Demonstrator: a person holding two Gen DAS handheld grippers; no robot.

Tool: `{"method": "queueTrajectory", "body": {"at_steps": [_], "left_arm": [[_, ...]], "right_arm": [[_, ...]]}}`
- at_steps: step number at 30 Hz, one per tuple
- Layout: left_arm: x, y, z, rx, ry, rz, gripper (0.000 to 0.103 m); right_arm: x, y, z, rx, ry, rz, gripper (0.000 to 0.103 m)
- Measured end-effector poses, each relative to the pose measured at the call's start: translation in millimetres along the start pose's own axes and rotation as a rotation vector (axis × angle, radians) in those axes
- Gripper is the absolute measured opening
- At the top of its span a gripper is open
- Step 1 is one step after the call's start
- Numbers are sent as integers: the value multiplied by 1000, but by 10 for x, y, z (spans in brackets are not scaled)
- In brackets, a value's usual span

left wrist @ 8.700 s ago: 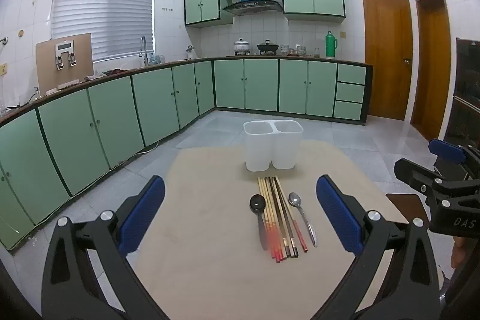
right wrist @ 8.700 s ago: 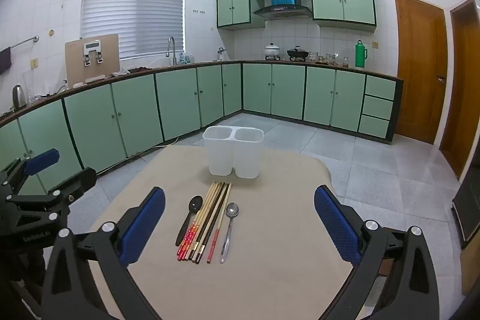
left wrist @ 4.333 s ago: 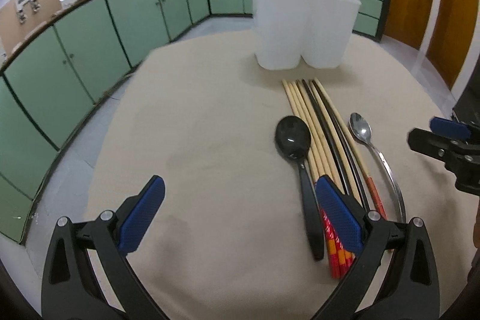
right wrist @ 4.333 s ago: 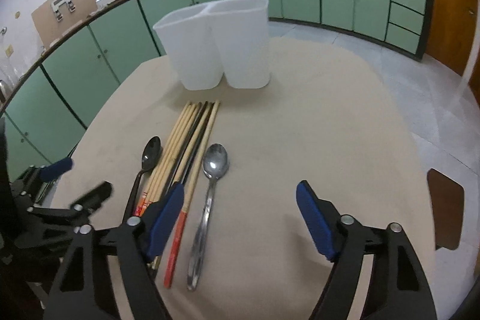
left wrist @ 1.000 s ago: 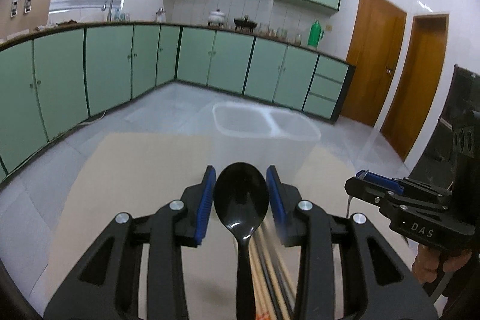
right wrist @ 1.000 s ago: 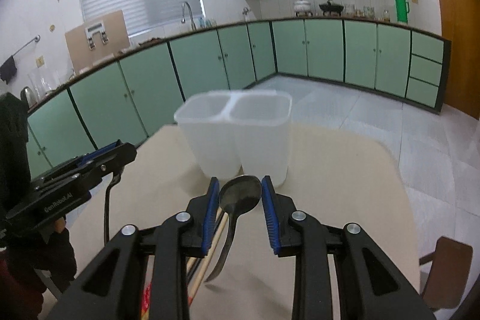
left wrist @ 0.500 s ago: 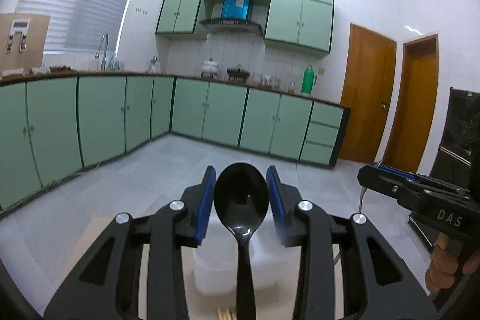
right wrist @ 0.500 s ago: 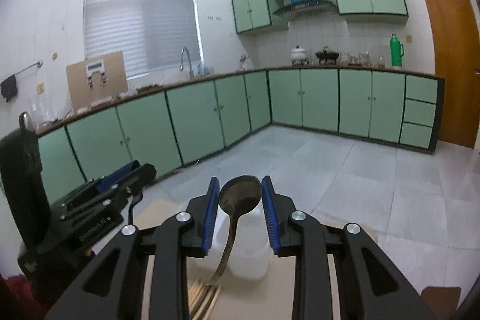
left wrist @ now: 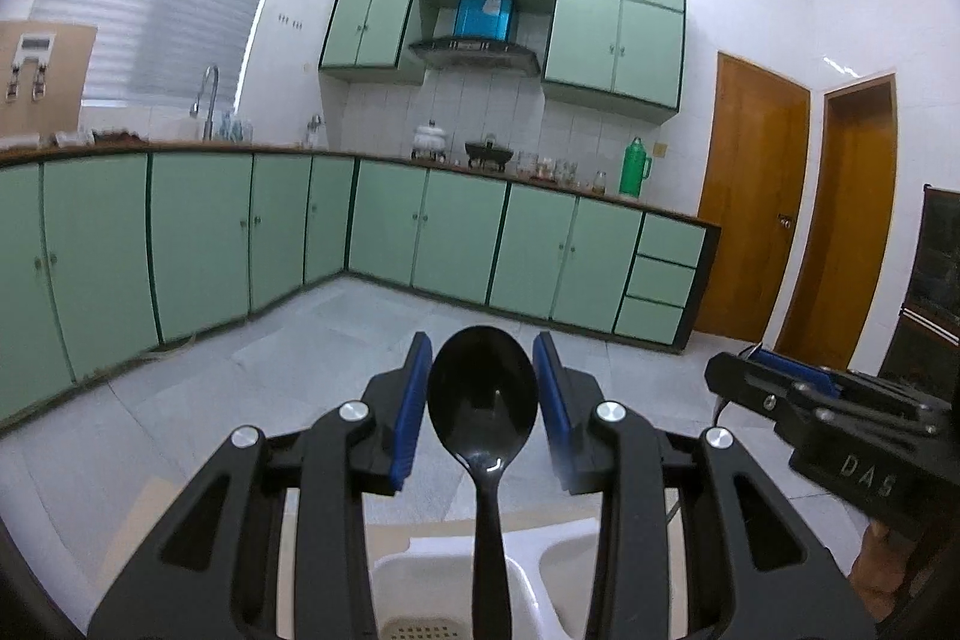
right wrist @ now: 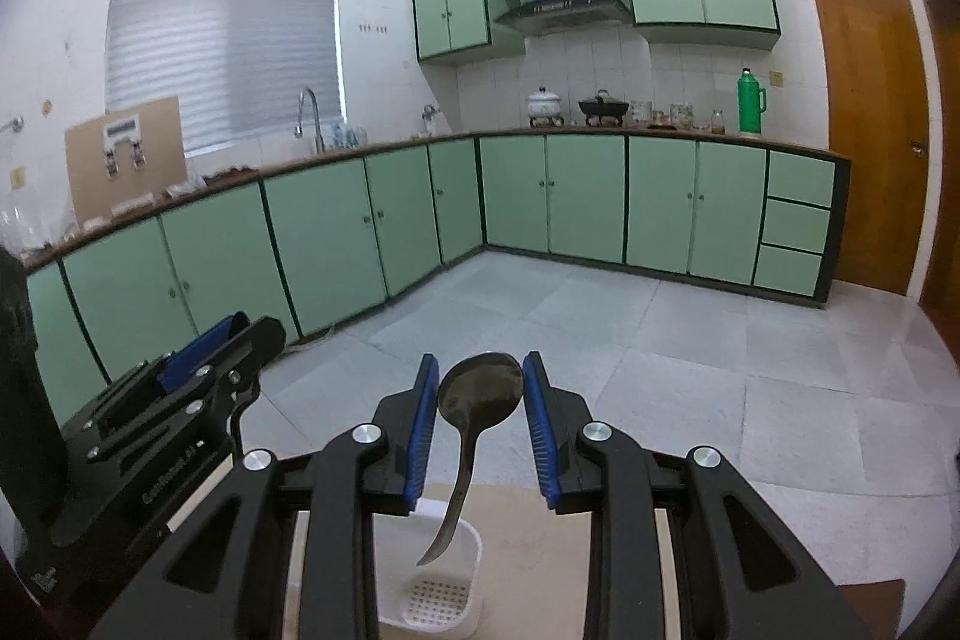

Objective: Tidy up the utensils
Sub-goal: 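Carry both spoons into the white utensil holder and open both tools, then withdraw both open tools from the holder back toward the chopsticks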

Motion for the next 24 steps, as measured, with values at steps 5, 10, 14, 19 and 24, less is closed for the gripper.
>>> {"method": "queueTrajectory", "body": {"at_steps": [5,10,14,19,24], "left_arm": [[66,-175,-211,53,-14,20,33],[190,-215,-400,99,-17,24,34],[285,-179,-470,114,-24,33,35],[361,22,-476,107,-34,39,42],[422,391,-567,137,-65,55,54]], "right_arm": [[9,-156,-209,55,3,-3,28],[78,-233,-379,106,23,16,29],[103,-204,-395,109,15,23,30],[67,-60,-422,104,-16,25,43],[51,199,-628,116,-39,30,63]]}}
Point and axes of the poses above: each gripper's, at about its wrist camera, not at the fingertips, and y roughly against the way its jaws point, x to its left, z to its top, the point moved 6 cm from there along -y, roughly the way its jaws point, and after that the axes turned 7 degrees about z, right-handed, at the moved point
